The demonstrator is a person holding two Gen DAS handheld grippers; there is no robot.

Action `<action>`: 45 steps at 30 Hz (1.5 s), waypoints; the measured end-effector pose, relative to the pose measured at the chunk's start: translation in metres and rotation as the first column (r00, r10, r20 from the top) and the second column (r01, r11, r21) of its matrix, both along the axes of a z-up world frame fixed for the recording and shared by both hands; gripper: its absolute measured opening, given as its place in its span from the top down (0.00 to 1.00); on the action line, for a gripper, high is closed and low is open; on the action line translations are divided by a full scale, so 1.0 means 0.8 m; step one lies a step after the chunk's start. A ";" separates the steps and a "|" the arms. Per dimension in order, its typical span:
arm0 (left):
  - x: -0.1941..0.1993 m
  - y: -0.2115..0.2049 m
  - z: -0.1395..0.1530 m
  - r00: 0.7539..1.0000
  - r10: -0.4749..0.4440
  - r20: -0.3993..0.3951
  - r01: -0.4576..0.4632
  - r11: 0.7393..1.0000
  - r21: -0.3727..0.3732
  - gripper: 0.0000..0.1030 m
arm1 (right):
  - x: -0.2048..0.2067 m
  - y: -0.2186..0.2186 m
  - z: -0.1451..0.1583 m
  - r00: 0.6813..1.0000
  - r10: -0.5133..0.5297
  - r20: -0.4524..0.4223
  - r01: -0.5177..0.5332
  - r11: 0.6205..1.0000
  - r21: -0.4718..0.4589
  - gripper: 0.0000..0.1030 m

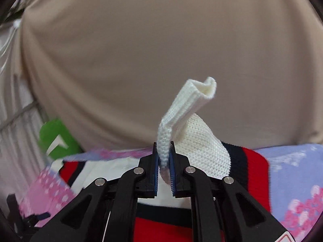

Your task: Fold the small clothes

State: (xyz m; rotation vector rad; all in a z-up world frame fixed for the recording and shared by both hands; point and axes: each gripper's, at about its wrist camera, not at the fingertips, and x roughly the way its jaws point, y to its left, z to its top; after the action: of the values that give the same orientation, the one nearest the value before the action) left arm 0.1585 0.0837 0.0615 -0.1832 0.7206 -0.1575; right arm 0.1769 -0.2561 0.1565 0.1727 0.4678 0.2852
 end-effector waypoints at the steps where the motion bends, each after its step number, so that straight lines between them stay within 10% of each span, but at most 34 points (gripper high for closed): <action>1: 0.005 0.001 0.001 1.000 -0.007 0.001 0.007 1.000 -0.017 0.11 | 0.013 0.043 -0.016 0.997 0.072 -0.032 -0.073 0.997 -0.017 0.86; 7: 0.060 0.015 -0.033 0.995 -0.013 -0.103 0.002 0.994 -0.106 0.10 | 0.050 0.175 -0.147 0.935 0.242 -0.259 -0.262 0.964 -0.045 0.74; 14: 0.114 0.033 -0.078 0.978 -0.029 -0.207 -0.013 0.980 -0.200 0.10 | -0.023 0.005 -0.112 0.989 -0.080 -0.125 0.077 0.996 -0.035 0.36; 20: 0.167 -0.001 -0.076 0.975 -0.093 -0.203 0.052 0.978 -0.201 0.11 | -0.020 -0.124 -0.116 0.931 -0.314 -0.186 0.308 0.950 -0.057 0.31; 22: 0.185 -0.012 -0.082 0.971 -0.094 -0.218 0.055 0.983 -0.178 0.16 | -0.005 -0.145 -0.127 0.917 -0.329 -0.226 0.324 0.944 -0.059 0.30; 26: 0.202 -0.025 -0.083 0.975 -0.070 -0.209 0.045 0.991 -0.123 0.65 | 0.041 -0.157 -0.170 0.889 -0.301 -0.345 0.306 0.951 -0.041 0.29; 27: 0.206 -0.028 -0.082 0.977 -0.072 -0.201 0.051 0.992 -0.112 0.92 | 0.049 -0.153 -0.178 0.888 -0.286 -0.361 0.292 0.956 -0.039 0.32; 30: 0.208 -0.034 -0.059 0.987 -0.074 -0.139 0.062 0.994 -0.089 0.93 | 0.054 -0.146 -0.163 0.916 -0.242 -0.321 0.260 0.965 0.016 0.86; 32: 0.194 -0.032 -0.021 0.997 -0.071 -0.022 0.069 0.995 -0.072 0.93 | 0.020 -0.153 -0.122 0.962 -0.220 -0.161 0.242 0.961 0.133 0.93; 35: 0.166 -0.022 0.021 0.990 -0.027 0.137 0.036 0.997 -0.064 0.93 | -0.022 -0.186 -0.095 0.948 -0.316 -0.030 0.315 0.930 0.190 1.00; 39: 0.196 -0.040 -0.035 1.000 -0.015 0.002 0.015 0.999 0.039 0.93 | 0.016 -0.236 -0.174 0.866 -0.364 -0.342 0.424 0.898 0.119 0.99; 42: 0.198 -0.030 -0.071 0.998 0.010 -0.055 -0.009 1.000 0.012 0.93 | -0.006 -0.215 -0.173 0.901 -0.311 -0.303 0.363 0.922 0.135 0.79; 43: 0.197 -0.025 -0.075 0.998 0.021 -0.056 -0.021 1.000 0.003 0.92 | -0.009 -0.200 -0.166 0.912 -0.298 -0.281 0.338 0.935 0.105 0.48; 45: 0.192 -0.012 -0.075 0.997 0.038 -0.064 -0.040 0.999 -0.031 0.92 | -0.007 -0.176 -0.157 0.927 -0.287 -0.240 0.314 0.946 0.082 0.21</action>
State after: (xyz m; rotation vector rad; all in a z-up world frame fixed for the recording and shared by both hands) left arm 0.3119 0.0738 0.0015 -0.2332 0.7776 -0.1268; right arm 0.1713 -0.3966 0.0310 0.3933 0.6412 -0.0104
